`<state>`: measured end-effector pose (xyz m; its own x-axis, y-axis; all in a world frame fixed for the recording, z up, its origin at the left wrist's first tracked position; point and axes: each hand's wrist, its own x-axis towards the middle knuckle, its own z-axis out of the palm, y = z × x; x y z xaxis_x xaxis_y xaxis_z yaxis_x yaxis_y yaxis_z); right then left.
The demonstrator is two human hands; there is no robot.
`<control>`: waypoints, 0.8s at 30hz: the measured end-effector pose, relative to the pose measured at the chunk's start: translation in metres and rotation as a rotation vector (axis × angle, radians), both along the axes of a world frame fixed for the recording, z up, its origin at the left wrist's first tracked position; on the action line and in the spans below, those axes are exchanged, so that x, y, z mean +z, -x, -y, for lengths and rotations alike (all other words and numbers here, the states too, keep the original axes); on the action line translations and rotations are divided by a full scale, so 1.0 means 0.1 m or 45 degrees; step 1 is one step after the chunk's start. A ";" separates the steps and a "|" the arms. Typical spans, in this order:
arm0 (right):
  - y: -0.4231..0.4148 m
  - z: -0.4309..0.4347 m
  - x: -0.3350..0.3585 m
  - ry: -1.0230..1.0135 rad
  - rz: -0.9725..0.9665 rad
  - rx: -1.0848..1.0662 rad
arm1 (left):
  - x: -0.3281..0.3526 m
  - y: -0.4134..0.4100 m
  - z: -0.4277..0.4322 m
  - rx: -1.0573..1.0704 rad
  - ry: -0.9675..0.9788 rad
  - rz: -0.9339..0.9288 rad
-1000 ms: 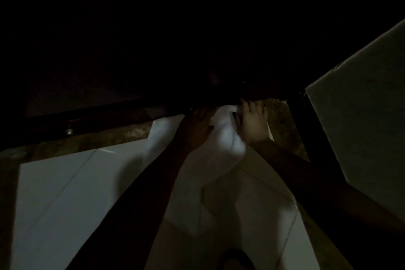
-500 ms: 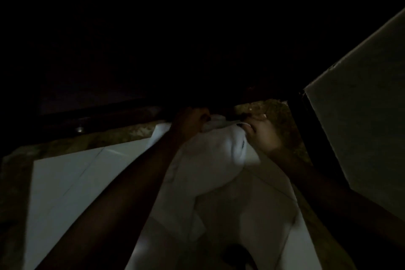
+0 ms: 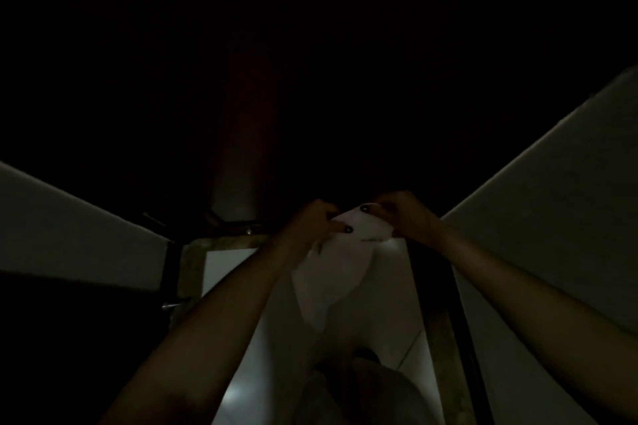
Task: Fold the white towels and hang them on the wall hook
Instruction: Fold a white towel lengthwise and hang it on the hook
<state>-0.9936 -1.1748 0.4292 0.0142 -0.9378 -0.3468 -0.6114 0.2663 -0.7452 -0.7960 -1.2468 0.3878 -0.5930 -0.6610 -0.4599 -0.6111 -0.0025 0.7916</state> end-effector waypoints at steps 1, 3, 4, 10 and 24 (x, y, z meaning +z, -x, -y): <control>-0.04 0.04 0.41 0.025 0.018 0.023 | 0.42 -0.08 0.05 -0.005 0.033 0.008; -0.14 0.11 1.16 0.091 0.000 0.063 | 1.27 -0.25 0.15 0.007 0.103 0.004; -0.19 0.17 1.52 0.117 -0.006 0.066 | 1.70 -0.33 0.21 0.013 0.137 -0.020; -0.47 0.44 3.60 0.246 0.076 0.119 | 4.17 -0.82 0.40 -0.005 0.427 -0.041; -1.25 0.55 5.80 0.648 0.232 0.549 | 6.71 -2.18 -0.20 0.466 0.800 -0.413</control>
